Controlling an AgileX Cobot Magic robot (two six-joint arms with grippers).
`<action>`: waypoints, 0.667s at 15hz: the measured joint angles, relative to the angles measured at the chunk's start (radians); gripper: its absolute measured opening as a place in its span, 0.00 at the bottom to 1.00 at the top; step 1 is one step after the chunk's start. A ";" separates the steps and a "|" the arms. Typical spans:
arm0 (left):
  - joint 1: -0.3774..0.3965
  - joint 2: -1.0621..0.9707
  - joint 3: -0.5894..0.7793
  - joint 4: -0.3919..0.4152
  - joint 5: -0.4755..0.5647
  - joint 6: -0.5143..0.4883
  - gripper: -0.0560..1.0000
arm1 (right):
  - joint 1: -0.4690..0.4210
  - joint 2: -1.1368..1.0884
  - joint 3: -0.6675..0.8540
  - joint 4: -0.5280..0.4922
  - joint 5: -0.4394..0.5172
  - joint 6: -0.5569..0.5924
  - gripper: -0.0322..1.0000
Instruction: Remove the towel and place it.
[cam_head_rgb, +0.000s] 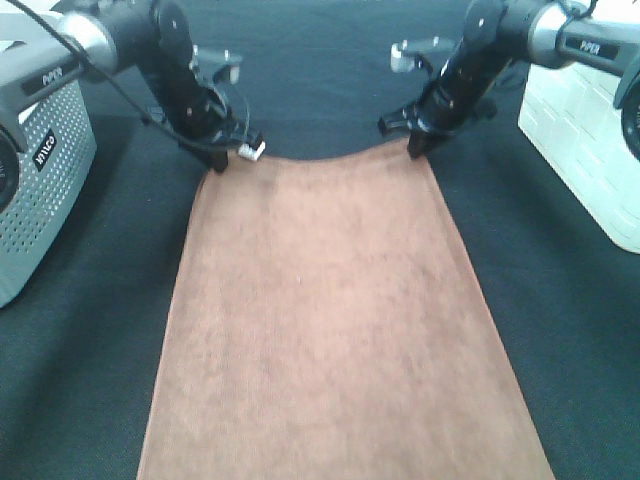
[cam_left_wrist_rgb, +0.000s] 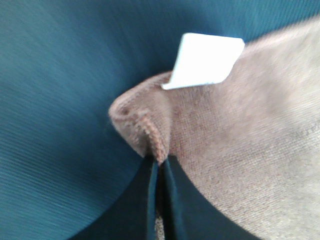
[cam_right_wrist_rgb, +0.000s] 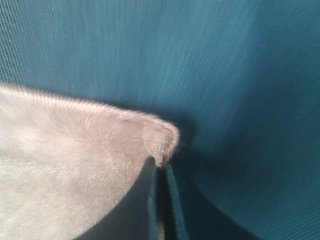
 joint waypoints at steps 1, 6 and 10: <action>0.002 0.000 -0.026 0.008 -0.015 0.000 0.06 | 0.000 -0.001 -0.024 -0.012 -0.025 0.001 0.03; 0.009 0.000 -0.066 0.045 -0.253 0.026 0.06 | 0.000 -0.001 -0.107 -0.078 -0.138 0.037 0.03; 0.009 0.000 -0.066 0.051 -0.404 0.033 0.06 | 0.000 -0.001 -0.107 -0.085 -0.209 0.057 0.03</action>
